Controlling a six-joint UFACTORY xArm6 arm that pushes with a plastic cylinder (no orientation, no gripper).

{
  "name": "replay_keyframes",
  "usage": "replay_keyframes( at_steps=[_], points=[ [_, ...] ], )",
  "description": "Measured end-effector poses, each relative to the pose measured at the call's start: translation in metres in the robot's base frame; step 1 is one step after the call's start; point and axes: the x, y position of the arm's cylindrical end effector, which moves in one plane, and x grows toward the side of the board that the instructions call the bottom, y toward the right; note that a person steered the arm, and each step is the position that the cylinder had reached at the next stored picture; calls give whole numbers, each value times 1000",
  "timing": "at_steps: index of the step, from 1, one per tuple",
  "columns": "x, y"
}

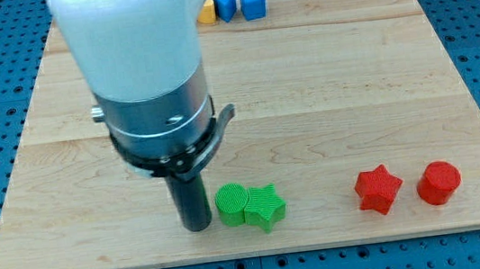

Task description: Slightly move the green star towards the top of the board

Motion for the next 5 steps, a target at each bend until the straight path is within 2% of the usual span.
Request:
replay_keyframes(
  at_steps=[1,2,3,4,5],
  points=[
    [23,-7],
    [25,51],
    [25,79],
    [25,83],
    [25,63]
  ],
)
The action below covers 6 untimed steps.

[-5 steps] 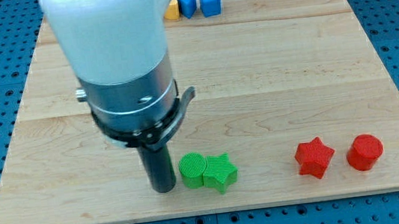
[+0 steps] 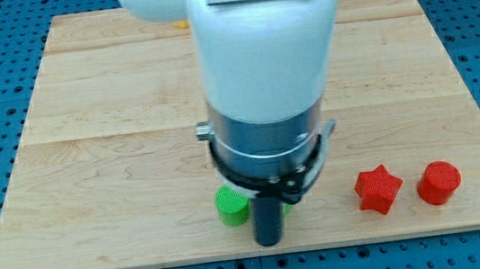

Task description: Slightly move the green star towards the top of the board

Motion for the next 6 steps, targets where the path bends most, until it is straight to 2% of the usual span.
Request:
replay_keyframes(
  at_steps=[1,2,6],
  points=[
    [-6,-53],
    [-7,-74],
    [-16,-83]
  ],
)
